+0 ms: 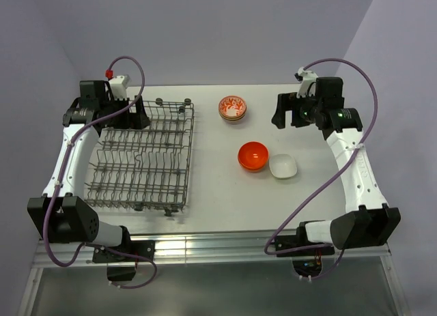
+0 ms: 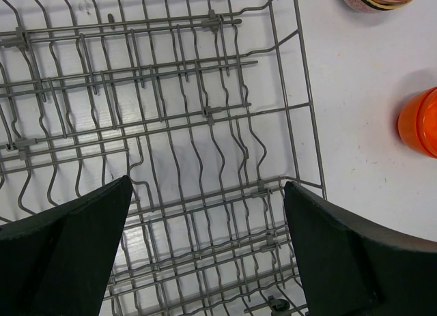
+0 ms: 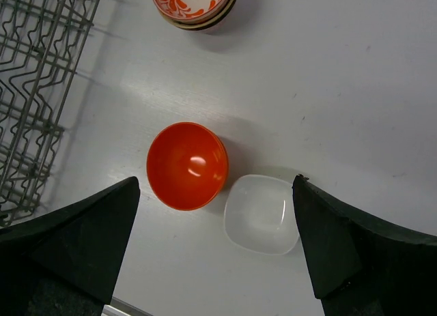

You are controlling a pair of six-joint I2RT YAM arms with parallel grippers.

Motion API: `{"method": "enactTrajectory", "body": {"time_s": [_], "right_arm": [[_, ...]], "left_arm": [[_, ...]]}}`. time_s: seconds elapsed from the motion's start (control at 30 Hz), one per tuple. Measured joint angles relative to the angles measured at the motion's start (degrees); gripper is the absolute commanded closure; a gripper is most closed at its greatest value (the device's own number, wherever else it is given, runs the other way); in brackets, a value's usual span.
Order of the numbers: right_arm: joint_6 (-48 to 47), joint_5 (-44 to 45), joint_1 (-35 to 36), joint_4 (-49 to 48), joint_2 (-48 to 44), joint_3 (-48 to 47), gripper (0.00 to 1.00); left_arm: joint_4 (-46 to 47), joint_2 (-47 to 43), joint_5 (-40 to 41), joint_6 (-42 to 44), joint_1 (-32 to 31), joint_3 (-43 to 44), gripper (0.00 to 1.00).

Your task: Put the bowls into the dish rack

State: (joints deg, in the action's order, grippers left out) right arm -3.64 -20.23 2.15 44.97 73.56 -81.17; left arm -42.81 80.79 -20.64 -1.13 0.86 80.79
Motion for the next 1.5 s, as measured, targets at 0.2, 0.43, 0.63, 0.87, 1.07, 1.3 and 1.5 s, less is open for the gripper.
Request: {"method": "enactTrajectory", "body": {"time_s": [0.2, 0.43, 0.63, 0.87, 1.07, 1.3, 1.5], "right_arm": [[1.49, 1.95, 2.12, -0.11, 6.8, -4.09, 0.08], [5.35, 4.52, 5.27, -0.02, 21.68, -18.45, 0.37], [8.41, 6.82, 6.6, 1.2, 35.89, -32.81, 0.45], [10.45, 8.28, 7.89, 1.92, 45.33, -40.09, 0.58], [11.5, 9.33, 9.55, 1.36, 49.4, -41.11, 0.59], [11.76, 10.56, 10.73, 0.76, 52.59, -41.66, 0.59], [11.76, 11.23, 10.99, 0.28, 54.34, -42.6, 0.59]], "left_arm": [[0.0, 0.42, -0.07, -0.02, 0.0, 0.04, 0.0], [-1.07, 1.84, -0.09, -0.46, 0.0, 1.22, 0.01], [-1.29, 1.84, -0.02, -1.31, 0.0, 2.29, 0.0], [-1.22, 1.84, -0.09, -1.57, 0.0, 2.58, 0.0], [-1.22, 1.84, -0.48, -1.75, 0.0, 2.58, 0.0], [-1.2, 1.84, -0.44, -1.75, 0.0, 2.56, 0.0], [-1.05, 1.79, -0.48, -2.16, 0.0, 2.03, 0.01]]}}
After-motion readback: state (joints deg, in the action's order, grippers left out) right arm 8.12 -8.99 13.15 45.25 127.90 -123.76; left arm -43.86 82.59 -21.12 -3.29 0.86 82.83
